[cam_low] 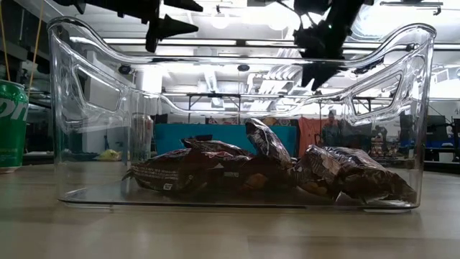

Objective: Sort candy
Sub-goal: Put the yellow candy into the light blue bin

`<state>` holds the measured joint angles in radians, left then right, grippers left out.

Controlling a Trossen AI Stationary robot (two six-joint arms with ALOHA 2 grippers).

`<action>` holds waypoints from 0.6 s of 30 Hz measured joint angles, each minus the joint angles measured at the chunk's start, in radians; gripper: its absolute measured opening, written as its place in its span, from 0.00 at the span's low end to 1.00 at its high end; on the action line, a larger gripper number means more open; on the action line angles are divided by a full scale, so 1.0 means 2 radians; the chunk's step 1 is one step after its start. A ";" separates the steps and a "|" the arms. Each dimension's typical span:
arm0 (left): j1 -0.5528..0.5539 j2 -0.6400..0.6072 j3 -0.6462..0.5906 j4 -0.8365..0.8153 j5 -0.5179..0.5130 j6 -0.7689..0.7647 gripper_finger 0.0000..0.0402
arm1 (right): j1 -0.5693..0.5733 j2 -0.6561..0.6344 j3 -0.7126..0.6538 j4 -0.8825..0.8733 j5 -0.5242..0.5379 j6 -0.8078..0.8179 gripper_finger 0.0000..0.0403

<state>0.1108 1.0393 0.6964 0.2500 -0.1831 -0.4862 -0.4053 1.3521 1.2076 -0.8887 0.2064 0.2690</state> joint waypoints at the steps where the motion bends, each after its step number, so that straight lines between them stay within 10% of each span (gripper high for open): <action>1: 0.004 0.000 0.000 0.000 0.000 0.000 0.46 | -0.010 0.000 0.000 -0.004 0.009 0.000 0.59; 6: 0.028 0.000 0.000 0.000 0.027 0.012 0.46 | -0.073 0.009 0.001 -0.056 0.092 0.060 0.59; 18: 0.080 0.000 0.000 -0.049 0.134 0.031 0.46 | -0.214 0.162 0.000 -0.094 0.109 0.125 0.59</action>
<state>0.2702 1.0397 0.6960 0.1514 0.0842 -0.4245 -0.8337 1.6769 1.2083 -1.0759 0.4253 0.5183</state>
